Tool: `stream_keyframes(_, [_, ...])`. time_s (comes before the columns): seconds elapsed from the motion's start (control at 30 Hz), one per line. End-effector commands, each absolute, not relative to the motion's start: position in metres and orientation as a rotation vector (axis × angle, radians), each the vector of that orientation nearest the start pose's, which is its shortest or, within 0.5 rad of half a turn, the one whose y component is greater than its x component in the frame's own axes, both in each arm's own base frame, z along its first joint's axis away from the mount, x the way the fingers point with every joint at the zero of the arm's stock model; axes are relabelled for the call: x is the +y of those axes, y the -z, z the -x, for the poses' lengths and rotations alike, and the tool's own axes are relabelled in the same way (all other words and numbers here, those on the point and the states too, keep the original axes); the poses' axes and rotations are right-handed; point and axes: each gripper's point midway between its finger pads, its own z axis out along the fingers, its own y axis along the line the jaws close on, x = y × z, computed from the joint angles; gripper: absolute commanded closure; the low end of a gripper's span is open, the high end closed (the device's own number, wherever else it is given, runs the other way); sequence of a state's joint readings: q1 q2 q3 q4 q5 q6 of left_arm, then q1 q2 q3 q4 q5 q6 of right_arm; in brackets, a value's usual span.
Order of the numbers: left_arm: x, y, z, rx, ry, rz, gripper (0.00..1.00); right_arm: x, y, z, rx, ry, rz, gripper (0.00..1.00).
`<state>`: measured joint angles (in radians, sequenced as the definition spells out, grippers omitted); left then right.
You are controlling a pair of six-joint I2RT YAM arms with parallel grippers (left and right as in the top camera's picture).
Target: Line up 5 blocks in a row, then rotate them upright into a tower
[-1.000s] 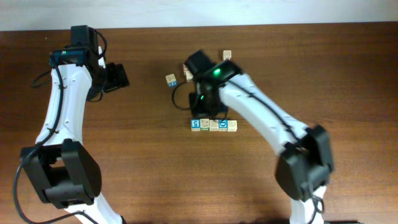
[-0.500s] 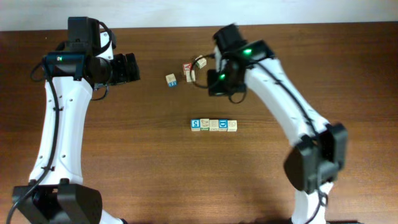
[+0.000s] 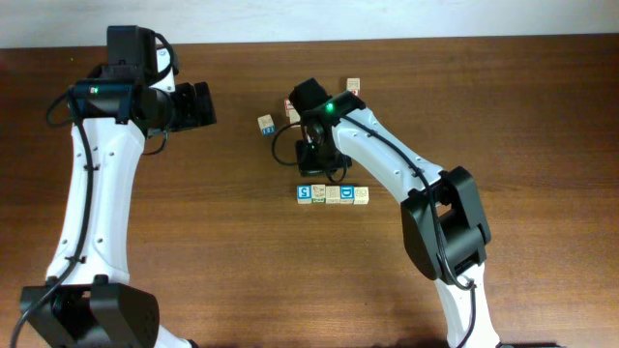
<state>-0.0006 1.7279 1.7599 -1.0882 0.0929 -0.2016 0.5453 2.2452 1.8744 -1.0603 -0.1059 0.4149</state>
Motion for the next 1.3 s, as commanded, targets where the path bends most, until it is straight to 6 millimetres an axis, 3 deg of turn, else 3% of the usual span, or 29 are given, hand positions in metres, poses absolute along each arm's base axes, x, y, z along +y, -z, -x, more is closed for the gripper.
stream_keyframes(0.0, [-0.013, -0.227, -0.428, 2.623, 0.171, 0.22, 0.06, 0.251, -0.028, -0.386, 3.075, -0.171, 0.17, 0.96])
stream_keyframes(0.3, [-0.013, -0.227, -0.429, 2.621, 0.171, 0.219, 0.06, 0.257, -0.019, -0.376, 3.13, -0.231, 0.201, 0.96])
stream_keyframes(1.27, [-0.013, -0.227, -0.429, 2.622, 0.171, 0.219, 0.06, 0.258, -0.019, -0.37, 3.156, -0.251, 0.199, 0.96])
